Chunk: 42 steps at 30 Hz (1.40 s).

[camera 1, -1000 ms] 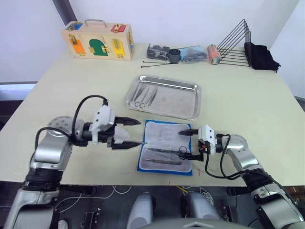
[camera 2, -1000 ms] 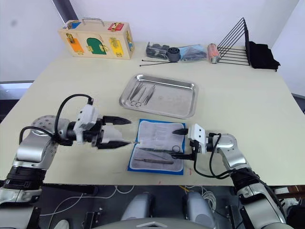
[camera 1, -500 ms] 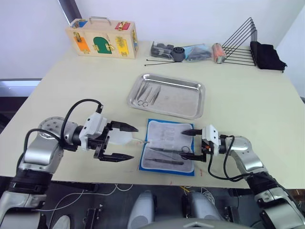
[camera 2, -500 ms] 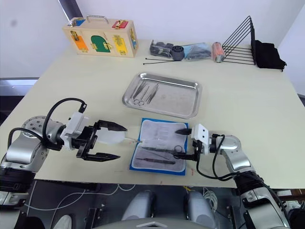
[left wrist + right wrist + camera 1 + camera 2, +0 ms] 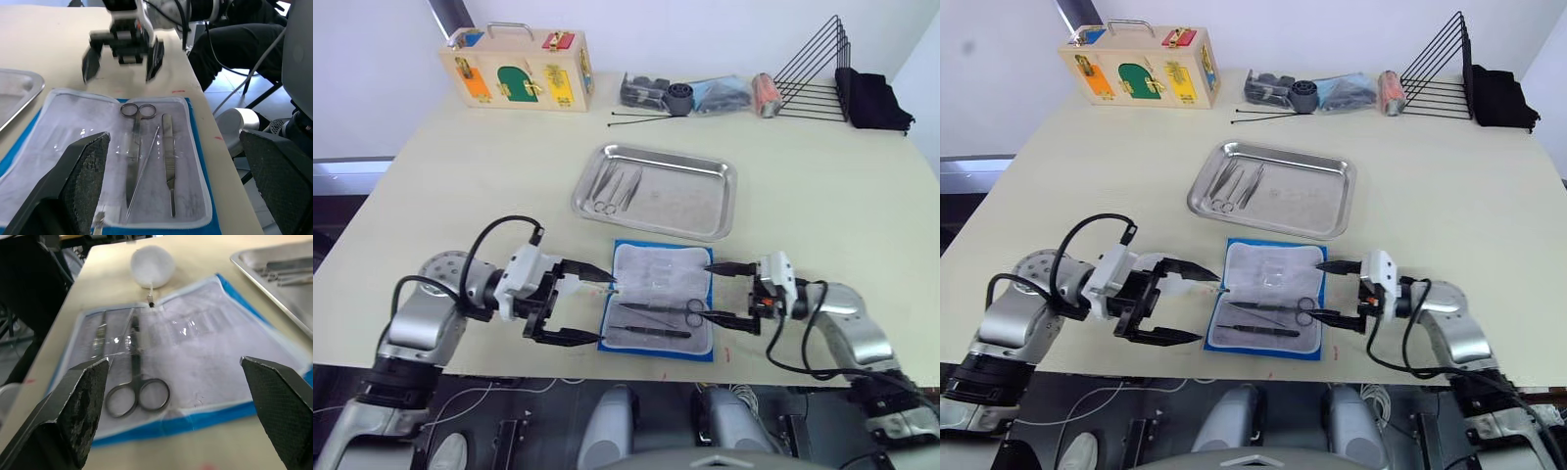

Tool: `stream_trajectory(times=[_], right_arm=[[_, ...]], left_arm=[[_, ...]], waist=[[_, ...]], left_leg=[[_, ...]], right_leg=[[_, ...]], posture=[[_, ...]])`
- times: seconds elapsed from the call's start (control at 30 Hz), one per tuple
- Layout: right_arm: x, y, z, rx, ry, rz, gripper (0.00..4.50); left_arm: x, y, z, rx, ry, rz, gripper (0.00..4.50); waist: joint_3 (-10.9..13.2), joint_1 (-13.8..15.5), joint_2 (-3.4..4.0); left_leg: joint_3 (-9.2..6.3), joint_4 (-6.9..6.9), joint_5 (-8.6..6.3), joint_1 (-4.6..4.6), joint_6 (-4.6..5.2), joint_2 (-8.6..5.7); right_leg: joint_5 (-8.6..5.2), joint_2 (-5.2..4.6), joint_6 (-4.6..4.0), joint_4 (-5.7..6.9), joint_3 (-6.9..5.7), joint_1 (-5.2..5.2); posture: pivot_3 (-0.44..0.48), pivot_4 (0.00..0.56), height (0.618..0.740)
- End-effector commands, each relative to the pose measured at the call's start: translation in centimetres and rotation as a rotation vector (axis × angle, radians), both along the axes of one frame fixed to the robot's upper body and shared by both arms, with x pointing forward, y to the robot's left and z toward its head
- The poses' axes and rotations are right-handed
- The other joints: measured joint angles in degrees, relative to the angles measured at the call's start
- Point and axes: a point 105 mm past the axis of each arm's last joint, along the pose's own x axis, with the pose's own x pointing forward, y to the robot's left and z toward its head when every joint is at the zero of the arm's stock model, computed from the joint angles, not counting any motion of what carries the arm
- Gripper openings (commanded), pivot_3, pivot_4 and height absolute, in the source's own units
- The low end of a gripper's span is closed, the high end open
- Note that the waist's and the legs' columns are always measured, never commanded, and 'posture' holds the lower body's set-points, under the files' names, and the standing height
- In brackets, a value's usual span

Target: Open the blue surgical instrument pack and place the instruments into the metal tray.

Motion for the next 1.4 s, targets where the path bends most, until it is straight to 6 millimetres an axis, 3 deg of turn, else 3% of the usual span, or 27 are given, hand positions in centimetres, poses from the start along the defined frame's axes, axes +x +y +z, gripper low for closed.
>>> stream_trajectory(times=[0.03, 0.3, 0.43, 0.9, 1.4], right_arm=[[-1.1, -1.4, 3.2, 0.007, -0.078, 0.026, 4.50], [-2.4, -2.9, 7.2, -0.014, -0.104, 0.050, 4.50], [-2.9, -3.0, 8.2, -0.023, -0.095, 0.060, 4.50], [-4.6, -2.2, 9.1, -0.035, -0.064, 0.091, 4.50], [-4.4, -3.1, 10.3, -0.092, -0.120, 0.047, 4.50]], left_arm=[[0.0, -1.1, -0.8, 0.001, -0.005, -0.016, 4.47], [0.1, -2.2, -3.4, 0.007, 0.028, -0.017, 4.47], [1.1, -2.2, -4.2, 0.007, 0.009, 0.004, 4.47], [2.1, -1.5, -6.1, 0.059, -0.017, -0.027, 4.47], [2.5, -1.0, -8.0, 0.134, 0.016, -0.072, 4.47]], waist=[[0.0, 0.0, 0.08], [0.1, -0.1, 0.05], [0.2, 0.0, 0.02], [0.2, 0.0, 0.01], [0.1, -0.1, 0.03]], left_leg=[[0.02, 0.00, 0.00, 0.00, 0.00, 0.00], [0.06, 0.02, 0.00, 0.04, 0.00, -0.03], [0.06, 0.05, 0.00, 0.03, 0.00, -0.06], [0.02, 0.34, 0.01, 0.03, 0.01, -0.08], [0.03, 0.80, 0.00, 0.04, 0.01, -0.10]], right_leg=[[0.00, 0.01, 0.00, 0.00, 0.00, 0.00], [0.00, 0.07, 0.00, 0.06, 0.03, 0.00], [0.01, 0.03, 0.00, 0.05, 0.03, 0.02], [0.01, 0.04, 0.00, 0.37, 0.00, 0.02], [0.00, 0.10, 0.01, 0.73, 0.03, 0.06]], posture=[[0.000, 0.150, 0.740], [0.000, 0.150, 0.740], [0.000, 0.150, 0.740], [0.000, 0.150, 0.740], [0.000, 0.150, 0.740]])
